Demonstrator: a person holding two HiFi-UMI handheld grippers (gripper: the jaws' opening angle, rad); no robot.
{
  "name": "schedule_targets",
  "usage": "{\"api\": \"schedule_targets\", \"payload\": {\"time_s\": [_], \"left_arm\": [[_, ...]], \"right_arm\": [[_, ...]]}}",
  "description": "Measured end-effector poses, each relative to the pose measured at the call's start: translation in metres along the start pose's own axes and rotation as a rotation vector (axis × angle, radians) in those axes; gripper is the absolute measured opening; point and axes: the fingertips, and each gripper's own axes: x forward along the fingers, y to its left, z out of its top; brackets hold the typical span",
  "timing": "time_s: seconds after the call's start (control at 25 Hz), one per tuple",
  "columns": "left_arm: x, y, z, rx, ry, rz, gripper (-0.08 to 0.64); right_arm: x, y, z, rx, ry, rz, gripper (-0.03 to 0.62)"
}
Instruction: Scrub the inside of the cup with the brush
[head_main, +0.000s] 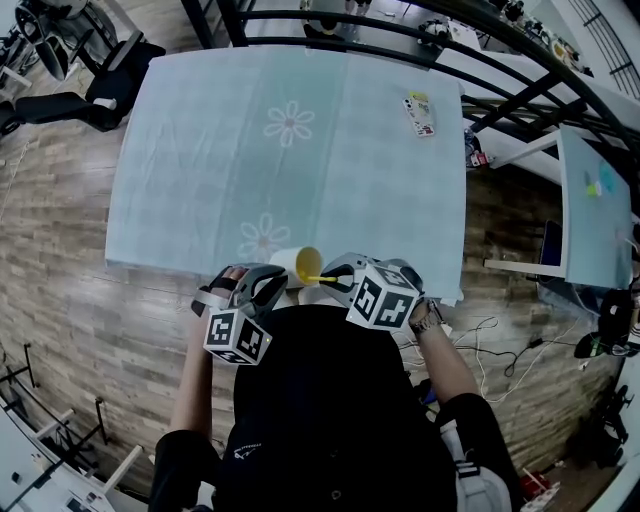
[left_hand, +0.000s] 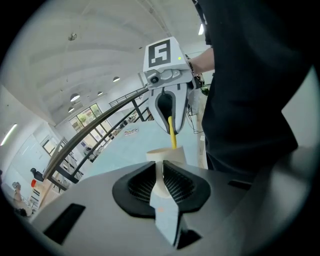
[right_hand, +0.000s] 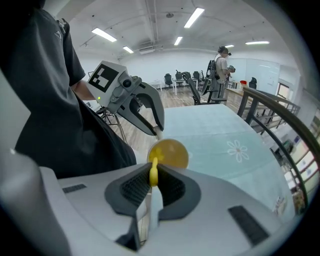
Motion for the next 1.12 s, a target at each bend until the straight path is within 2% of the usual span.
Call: {"api": "schedule_targets", "payload": {"time_s": [0.28, 0.44, 0.68, 0.92, 1.12], "left_arm": [[-0.001, -0.003, -0.009, 0.008, 0.030, -0.007, 0.054], [-0.008, 0.001, -0.012, -0.012, 0.029, 0.012, 0.054], [-0.009, 0.004, -0.015, -0.020, 0.038, 0.020, 0.054], [-0.011, 0.008, -0.023, -0.033, 0.050, 0.035, 0.054], [-0.012, 0.006, -0.026, -0.040, 0.050, 0.026, 0.054]], "right_arm": [[-0.009, -0.020, 0.016, -0.024, -0.042, -0.061, 0.037], [-0.013, -0.038, 0.017, 0.032, -0.064, -0.114, 0.037], [-0.015, -0.045, 0.006, 0.091, -0.060, -0.124, 0.037], [-0.013, -0.038, -0.013, 0.055, 0.014, -0.093, 0.037], [-0.013, -0.022, -0.018, 0.061, 0.013, -0.023, 0.037]]}}
